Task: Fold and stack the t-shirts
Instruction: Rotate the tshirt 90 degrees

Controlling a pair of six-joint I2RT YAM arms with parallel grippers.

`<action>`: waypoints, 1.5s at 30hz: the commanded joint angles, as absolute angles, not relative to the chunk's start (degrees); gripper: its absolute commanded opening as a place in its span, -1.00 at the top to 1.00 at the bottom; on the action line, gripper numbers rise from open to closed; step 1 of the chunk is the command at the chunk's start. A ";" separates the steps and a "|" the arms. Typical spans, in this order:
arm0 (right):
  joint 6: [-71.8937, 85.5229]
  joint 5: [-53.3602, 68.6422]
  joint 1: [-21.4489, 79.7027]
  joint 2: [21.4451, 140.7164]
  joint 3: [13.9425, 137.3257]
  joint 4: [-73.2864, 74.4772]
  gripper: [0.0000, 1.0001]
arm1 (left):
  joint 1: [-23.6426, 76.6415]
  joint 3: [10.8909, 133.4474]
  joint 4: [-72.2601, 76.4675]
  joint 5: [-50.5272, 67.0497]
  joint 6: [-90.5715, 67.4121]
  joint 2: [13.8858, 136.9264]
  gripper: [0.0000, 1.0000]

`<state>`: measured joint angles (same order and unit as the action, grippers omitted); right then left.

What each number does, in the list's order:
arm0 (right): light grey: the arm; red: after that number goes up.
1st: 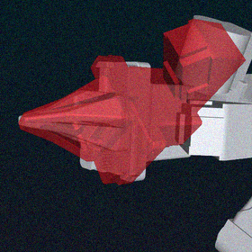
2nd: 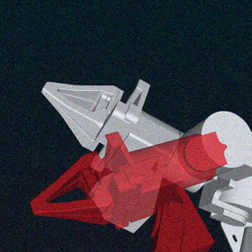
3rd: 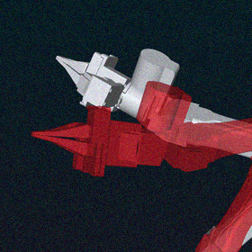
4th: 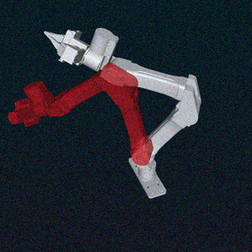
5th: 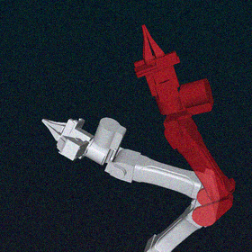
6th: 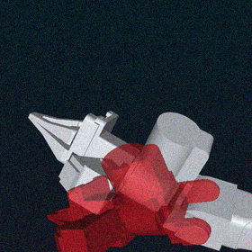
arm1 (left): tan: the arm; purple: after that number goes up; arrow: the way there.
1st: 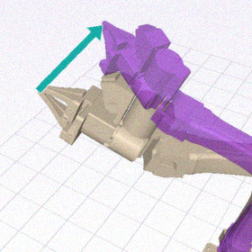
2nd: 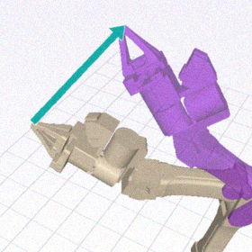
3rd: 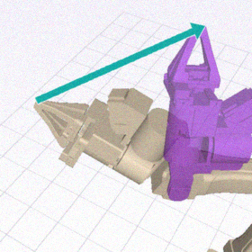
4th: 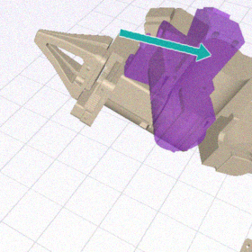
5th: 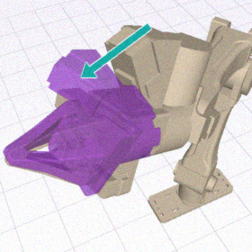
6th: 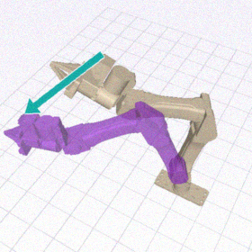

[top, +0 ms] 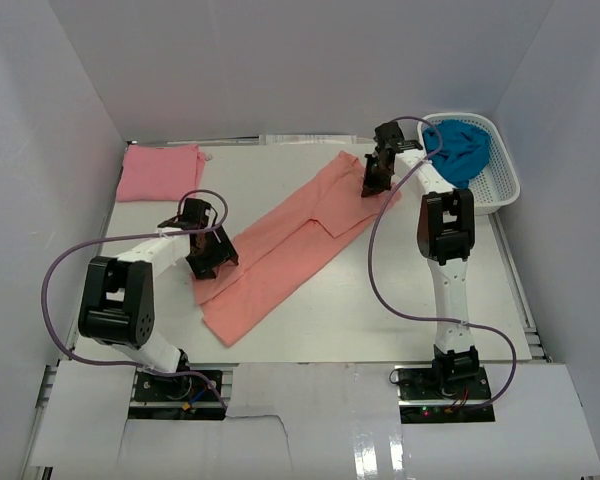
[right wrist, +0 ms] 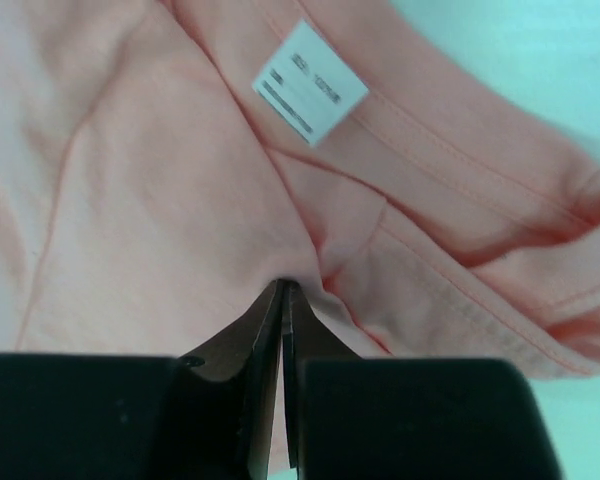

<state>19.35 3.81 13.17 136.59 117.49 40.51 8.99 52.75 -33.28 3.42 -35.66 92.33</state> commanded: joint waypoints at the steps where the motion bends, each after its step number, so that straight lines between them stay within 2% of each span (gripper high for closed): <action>1: 18.54 10.87 12.75 142.88 128.01 42.45 0.82 | 11.95 43.70 -33.07 12.65 -41.91 93.17 -0.58; 4: 20.12 14.14 12.31 147.64 134.01 41.66 0.81 | 14.93 40.00 -31.91 13.97 -43.94 92.81 -0.58; 14: 23.03 18.98 11.78 152.93 133.15 35.33 0.84 | 30.39 34.81 -31.81 17.05 -50.36 89.30 -0.58; 21: 22.85 18.02 10.73 154.77 134.12 34.45 0.85 | 32.61 31.56 -37.87 11.34 -51.33 82.02 -0.60; 33: 23.64 22.05 7.21 156.97 136.49 30.68 0.85 | 38.49 25.05 -39.90 19.33 -53.96 75.59 -0.59; 41: 24.60 28.03 7.12 157.76 136.58 25.23 0.85 | 45.08 28.56 -38.85 24.16 -57.30 76.63 -0.60; 45: 25.93 32.77 7.12 156.80 136.50 23.12 0.85 | 46.58 35.12 -41.38 24.01 -56.34 78.22 -0.60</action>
<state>26.30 32.84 7.90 154.69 136.44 25.71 45.17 32.91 -32.14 25.76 -57.49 76.47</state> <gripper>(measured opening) 0.078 0.794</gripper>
